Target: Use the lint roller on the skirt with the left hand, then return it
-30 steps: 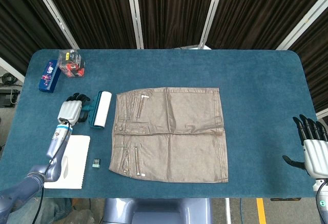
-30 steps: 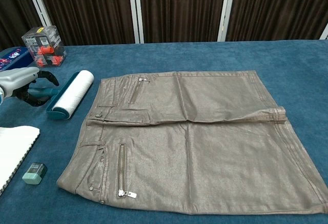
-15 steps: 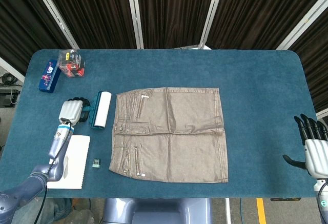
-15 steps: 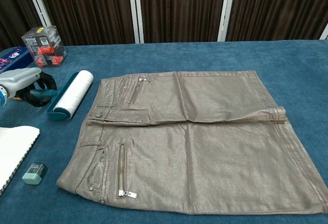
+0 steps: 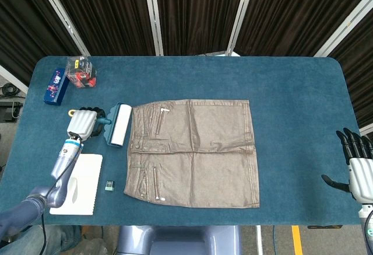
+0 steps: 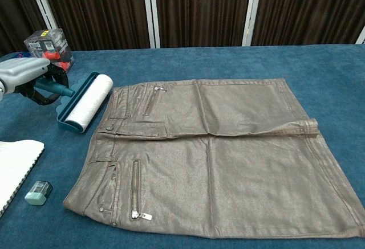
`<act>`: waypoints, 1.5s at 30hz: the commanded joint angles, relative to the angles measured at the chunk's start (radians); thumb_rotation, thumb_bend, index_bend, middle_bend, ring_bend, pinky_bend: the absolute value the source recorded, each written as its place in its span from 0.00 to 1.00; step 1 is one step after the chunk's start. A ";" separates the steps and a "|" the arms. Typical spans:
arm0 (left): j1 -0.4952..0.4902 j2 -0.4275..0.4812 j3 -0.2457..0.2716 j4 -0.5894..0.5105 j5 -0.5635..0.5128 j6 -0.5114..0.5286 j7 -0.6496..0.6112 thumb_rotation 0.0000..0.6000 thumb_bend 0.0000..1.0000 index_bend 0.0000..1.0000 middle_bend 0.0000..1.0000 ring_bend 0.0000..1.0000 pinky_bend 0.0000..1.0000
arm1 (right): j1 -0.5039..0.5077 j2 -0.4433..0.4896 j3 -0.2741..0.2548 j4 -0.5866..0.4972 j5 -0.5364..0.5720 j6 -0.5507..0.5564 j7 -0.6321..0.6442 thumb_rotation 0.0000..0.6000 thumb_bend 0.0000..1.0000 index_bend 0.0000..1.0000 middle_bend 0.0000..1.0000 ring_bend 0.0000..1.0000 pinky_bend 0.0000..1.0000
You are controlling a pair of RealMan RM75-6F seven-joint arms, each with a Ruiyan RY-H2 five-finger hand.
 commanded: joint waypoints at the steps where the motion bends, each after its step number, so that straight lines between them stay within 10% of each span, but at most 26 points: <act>1: -0.014 0.134 0.001 -0.197 0.012 0.009 0.109 1.00 0.60 0.62 0.49 0.36 0.40 | -0.001 0.002 0.001 -0.001 0.002 0.000 0.004 1.00 0.00 0.00 0.00 0.00 0.00; 6: -0.064 0.266 -0.025 -0.477 -0.056 -0.035 0.308 1.00 0.60 0.63 0.50 0.37 0.41 | 0.006 0.007 0.008 0.006 0.023 -0.019 0.025 1.00 0.00 0.00 0.00 0.00 0.00; 13: -0.107 0.279 -0.029 -0.587 -0.148 -0.039 0.454 1.00 0.60 0.63 0.50 0.37 0.41 | 0.008 0.017 0.016 0.013 0.042 -0.031 0.055 1.00 0.00 0.00 0.00 0.00 0.00; 45: -0.381 -0.053 0.035 -0.569 -0.432 0.008 0.895 1.00 0.66 0.65 0.52 0.38 0.42 | 0.000 0.052 0.033 0.053 0.084 -0.056 0.177 1.00 0.00 0.00 0.00 0.00 0.00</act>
